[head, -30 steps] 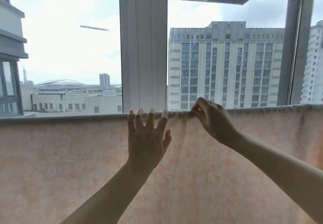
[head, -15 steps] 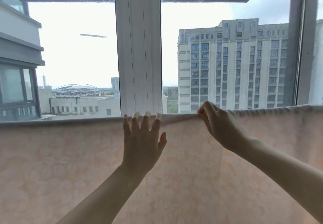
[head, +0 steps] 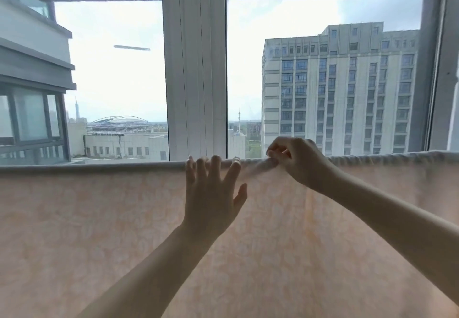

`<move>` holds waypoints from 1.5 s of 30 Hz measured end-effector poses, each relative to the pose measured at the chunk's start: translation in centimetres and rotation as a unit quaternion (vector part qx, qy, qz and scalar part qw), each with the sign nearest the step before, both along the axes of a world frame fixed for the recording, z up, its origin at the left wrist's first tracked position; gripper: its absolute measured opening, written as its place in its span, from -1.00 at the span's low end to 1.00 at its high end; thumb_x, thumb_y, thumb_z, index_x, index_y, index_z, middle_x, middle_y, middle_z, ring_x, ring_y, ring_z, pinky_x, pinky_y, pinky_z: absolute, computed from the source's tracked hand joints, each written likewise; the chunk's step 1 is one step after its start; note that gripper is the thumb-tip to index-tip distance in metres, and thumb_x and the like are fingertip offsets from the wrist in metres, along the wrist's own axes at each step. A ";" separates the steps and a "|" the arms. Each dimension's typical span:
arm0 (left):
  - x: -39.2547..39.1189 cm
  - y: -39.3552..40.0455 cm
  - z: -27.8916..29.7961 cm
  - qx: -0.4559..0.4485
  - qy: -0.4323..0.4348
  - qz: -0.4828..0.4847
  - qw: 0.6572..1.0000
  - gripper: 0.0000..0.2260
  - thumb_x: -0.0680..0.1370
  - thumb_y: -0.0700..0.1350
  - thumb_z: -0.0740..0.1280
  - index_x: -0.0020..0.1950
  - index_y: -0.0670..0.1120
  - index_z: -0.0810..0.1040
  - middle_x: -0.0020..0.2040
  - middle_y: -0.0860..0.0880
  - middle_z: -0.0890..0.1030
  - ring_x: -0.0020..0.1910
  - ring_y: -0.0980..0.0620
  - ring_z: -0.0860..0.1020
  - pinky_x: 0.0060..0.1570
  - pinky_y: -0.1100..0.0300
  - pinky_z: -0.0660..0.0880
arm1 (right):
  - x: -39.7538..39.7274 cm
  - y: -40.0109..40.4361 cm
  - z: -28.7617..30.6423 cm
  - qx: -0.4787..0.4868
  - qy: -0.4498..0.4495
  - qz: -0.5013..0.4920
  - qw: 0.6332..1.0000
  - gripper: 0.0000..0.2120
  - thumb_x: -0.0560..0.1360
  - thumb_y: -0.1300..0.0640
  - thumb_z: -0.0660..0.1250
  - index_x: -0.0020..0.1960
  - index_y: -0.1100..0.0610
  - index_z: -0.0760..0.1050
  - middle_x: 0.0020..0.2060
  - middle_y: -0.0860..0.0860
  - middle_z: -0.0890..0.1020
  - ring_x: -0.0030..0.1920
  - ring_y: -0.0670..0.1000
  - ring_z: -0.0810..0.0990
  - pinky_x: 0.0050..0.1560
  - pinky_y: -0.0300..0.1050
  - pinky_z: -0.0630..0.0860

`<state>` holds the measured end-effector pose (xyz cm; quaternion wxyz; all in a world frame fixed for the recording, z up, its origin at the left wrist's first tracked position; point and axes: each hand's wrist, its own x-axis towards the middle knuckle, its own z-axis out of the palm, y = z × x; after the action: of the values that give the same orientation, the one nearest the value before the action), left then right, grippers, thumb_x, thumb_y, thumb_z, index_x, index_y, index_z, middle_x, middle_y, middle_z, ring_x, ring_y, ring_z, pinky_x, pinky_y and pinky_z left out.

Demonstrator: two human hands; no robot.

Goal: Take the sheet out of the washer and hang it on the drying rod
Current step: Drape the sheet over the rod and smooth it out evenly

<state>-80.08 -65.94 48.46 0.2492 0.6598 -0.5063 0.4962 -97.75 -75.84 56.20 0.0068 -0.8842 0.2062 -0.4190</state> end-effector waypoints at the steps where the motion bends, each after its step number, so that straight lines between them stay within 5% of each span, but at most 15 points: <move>1: 0.2 0.1 -0.2 0.002 -0.001 0.001 1.000 -0.60 0.52 0.16 0.27 0.27 -0.01 0.40 0.14 -0.17 0.50 0.17 -0.23 0.47 0.32 -0.30 0.30 | 0.1 -0.2 0.5 0.004 0.034 -0.001 0.999 -0.87 0.56 0.14 0.34 0.03 0.17 0.61 -0.16 -0.05 0.64 -0.20 -0.15 0.58 -0.09 -0.36 0.51; 4: 0.8 0.4 -0.3 0.002 -0.003 0.008 1.000 -0.59 0.52 0.16 0.28 0.28 -0.01 0.42 0.17 -0.17 0.50 0.20 -0.23 0.46 0.36 -0.27 0.25 | 0.5 -0.5 1.2 0.011 0.061 0.011 0.998 -0.89 0.53 0.16 0.37 -0.02 0.15 0.66 -0.20 -0.09 0.64 -0.23 -0.26 0.54 -0.04 -0.34 0.52; 7: 0.7 0.6 -0.2 0.006 -0.005 0.010 1.000 -0.60 0.52 0.15 0.28 0.28 -0.02 0.41 0.17 -0.17 0.50 0.19 -0.23 0.47 0.35 -0.27 0.26 | 1.1 -0.8 0.8 0.000 0.013 -0.004 1.000 -0.90 0.54 0.21 0.35 -0.03 0.18 0.64 -0.19 -0.02 0.66 -0.23 -0.16 0.57 -0.21 -0.51 0.41; 14: -3.0 -0.8 0.2 0.027 0.010 0.000 1.000 -0.55 0.51 0.18 0.22 0.26 -0.08 0.39 0.18 -0.16 0.50 0.18 -0.22 0.47 0.35 -0.27 0.29 | 0.2 -1.5 -0.2 -0.038 -0.058 -0.026 0.997 -0.87 0.57 0.22 0.29 -0.08 0.22 0.59 -0.25 0.02 0.63 -0.25 -0.06 0.58 -0.27 -0.45 0.41; 20: -4.9 -2.3 -0.3 0.003 0.019 -0.005 1.000 -0.53 0.49 0.18 0.25 0.30 -0.07 0.42 0.23 -0.17 0.49 0.24 -0.22 0.45 0.36 -0.29 0.24 | -2.2 -1.9 -1.2 -0.045 -0.047 0.015 0.998 -0.92 0.54 0.24 0.34 -0.08 0.17 0.61 -0.26 -0.06 0.64 -0.28 -0.23 0.54 -0.18 -0.47 0.45; 28: -2.8 -2.2 -0.2 0.020 0.000 0.036 0.999 -0.49 0.50 0.22 0.22 0.40 0.04 0.36 0.19 -0.20 0.49 0.21 -0.23 0.44 0.34 -0.30 0.24 | -7.0 -4.5 -2.8 -0.075 -0.057 -0.038 0.995 -0.80 0.55 0.05 0.28 0.12 0.06 0.59 -0.04 -0.07 0.67 -0.10 -0.09 0.59 0.01 0.06 0.59; 32: -3.2 -2.2 -0.3 0.017 0.005 0.036 0.999 -0.49 0.50 0.23 0.22 0.40 0.06 0.37 0.18 -0.20 0.49 0.21 -0.22 0.44 0.33 -0.31 0.25 | -6.7 -4.4 -2.6 -0.083 -0.025 -0.044 0.995 -0.65 0.53 -0.14 0.22 0.22 -0.01 0.53 0.02 -0.02 0.62 -0.03 -0.05 0.56 0.01 0.04 0.55; 40: -2.7 -1.3 0.2 0.038 -0.001 0.054 0.998 -0.48 0.52 0.28 0.11 0.39 0.05 0.41 0.18 -0.19 0.51 0.18 -0.21 0.46 0.30 -0.27 0.30 | -4.8 -3.7 -2.3 -0.093 -0.057 0.005 0.994 -0.86 0.52 0.13 0.37 0.03 0.14 0.65 -0.16 -0.16 0.51 -0.20 -0.07 0.56 -0.09 -0.08 0.60; 45: -2.8 -0.8 0.3 0.038 -0.016 0.054 0.998 -0.48 0.55 0.28 0.08 0.41 0.05 0.40 0.17 -0.19 0.51 0.16 -0.22 0.47 0.27 -0.27 0.33 | -4.9 -3.8 -1.1 -0.100 -0.068 -0.015 0.993 -0.87 0.58 0.18 0.28 0.01 0.20 0.58 -0.08 0.00 0.59 -0.21 -0.03 0.57 -0.12 -0.13 0.59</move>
<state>-82.89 -66.78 48.78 0.1885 0.6868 -0.4929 0.4999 -102.66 -79.59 55.09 -0.0741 -0.8467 0.1757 -0.4968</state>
